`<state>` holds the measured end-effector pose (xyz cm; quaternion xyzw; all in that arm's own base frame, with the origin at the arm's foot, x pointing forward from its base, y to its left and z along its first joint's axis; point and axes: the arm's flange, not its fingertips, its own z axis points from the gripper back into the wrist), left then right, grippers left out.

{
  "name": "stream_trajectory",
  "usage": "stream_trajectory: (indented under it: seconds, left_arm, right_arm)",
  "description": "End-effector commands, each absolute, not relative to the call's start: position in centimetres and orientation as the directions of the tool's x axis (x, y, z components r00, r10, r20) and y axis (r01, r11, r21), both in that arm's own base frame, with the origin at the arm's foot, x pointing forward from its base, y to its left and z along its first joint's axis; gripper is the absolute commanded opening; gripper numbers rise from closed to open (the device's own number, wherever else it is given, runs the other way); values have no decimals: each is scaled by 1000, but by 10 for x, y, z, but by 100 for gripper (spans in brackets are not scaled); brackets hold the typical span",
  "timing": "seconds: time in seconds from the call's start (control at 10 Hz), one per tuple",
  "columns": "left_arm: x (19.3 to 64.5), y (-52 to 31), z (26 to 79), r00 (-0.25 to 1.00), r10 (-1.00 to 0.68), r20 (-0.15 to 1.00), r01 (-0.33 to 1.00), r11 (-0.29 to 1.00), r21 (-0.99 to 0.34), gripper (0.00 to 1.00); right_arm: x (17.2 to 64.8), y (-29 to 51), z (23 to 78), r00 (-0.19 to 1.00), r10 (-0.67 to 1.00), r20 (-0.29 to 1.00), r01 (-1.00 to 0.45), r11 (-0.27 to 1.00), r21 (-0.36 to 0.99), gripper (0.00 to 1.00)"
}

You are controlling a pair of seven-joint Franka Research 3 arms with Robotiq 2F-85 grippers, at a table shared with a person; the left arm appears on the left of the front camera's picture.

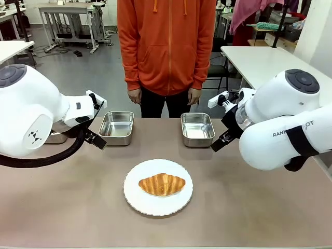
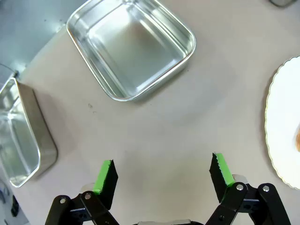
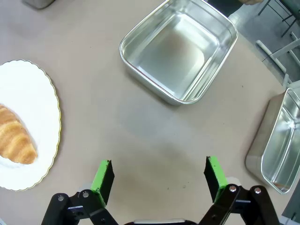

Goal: Place the bread in the container.
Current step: Place the Butter Roll into the Airtight Container indicated by the human.

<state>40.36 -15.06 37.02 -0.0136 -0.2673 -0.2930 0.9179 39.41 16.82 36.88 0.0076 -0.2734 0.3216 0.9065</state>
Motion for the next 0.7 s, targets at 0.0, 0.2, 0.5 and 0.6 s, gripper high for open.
stream_trajectory:
  seconds: [0.0,0.2,0.5,0.6]
  left_arm:
    - [404,-151,370,685,-531,499,546,828,132,100]
    - [404,-151,370,685,-531,499,546,828,132,100]
    - [422,-127,418,684,-493,538,553,831,58,100]
    - [443,-104,448,697,-479,534,567,824,-1,100]
  right_arm:
    - [394,168,369,645,577,501,-586,795,-160,100]
    - [394,168,369,645,577,501,-586,795,-160,100]
    - [413,147,412,648,544,533,-552,818,-163,100]
    - [428,120,441,659,498,563,-535,837,-115,100]
